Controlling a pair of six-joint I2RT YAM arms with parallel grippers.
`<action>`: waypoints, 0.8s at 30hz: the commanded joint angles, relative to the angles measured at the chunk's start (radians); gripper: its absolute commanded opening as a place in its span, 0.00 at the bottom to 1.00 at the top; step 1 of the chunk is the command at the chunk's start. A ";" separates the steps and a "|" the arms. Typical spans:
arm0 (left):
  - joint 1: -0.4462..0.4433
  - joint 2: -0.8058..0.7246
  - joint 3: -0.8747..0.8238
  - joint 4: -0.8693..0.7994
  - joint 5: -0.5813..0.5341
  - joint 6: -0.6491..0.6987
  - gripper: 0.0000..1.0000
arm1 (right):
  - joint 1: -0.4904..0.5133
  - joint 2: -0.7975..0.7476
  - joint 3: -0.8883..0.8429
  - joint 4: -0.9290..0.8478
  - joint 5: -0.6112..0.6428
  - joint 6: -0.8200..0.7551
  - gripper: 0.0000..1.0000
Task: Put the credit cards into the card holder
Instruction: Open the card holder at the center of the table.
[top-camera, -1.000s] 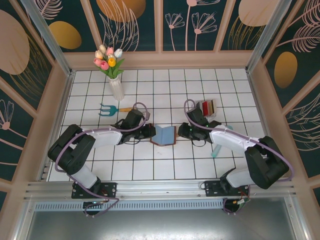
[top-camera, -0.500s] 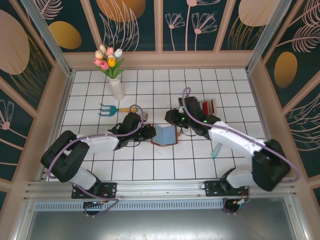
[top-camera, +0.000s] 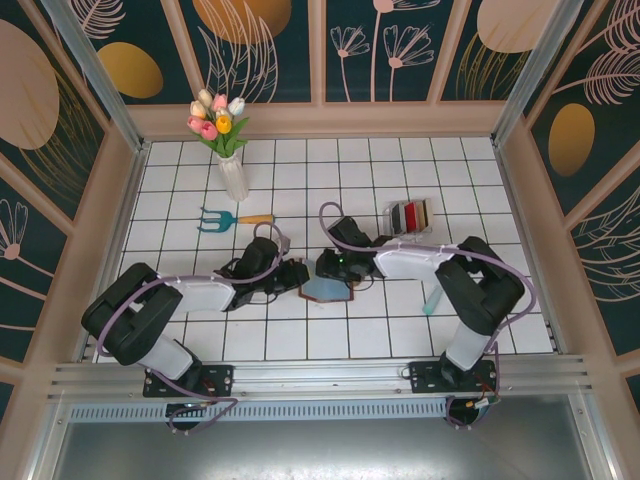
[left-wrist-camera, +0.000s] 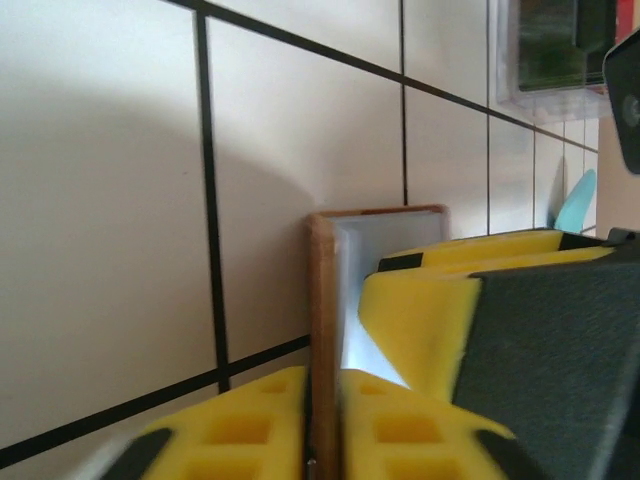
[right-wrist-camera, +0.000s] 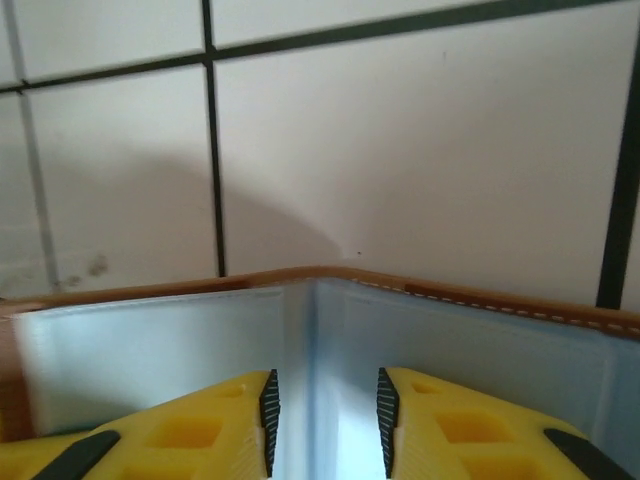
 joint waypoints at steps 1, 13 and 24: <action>-0.004 -0.047 -0.029 0.000 -0.055 -0.015 0.36 | 0.045 0.063 0.045 -0.120 0.091 -0.048 0.36; -0.005 -0.636 -0.244 -0.454 -0.630 -0.255 0.60 | 0.238 0.276 0.174 -0.390 0.449 0.017 0.64; -0.004 -1.088 -0.242 -0.729 -0.857 -0.235 0.59 | 0.379 0.513 0.342 -0.579 0.581 0.153 0.77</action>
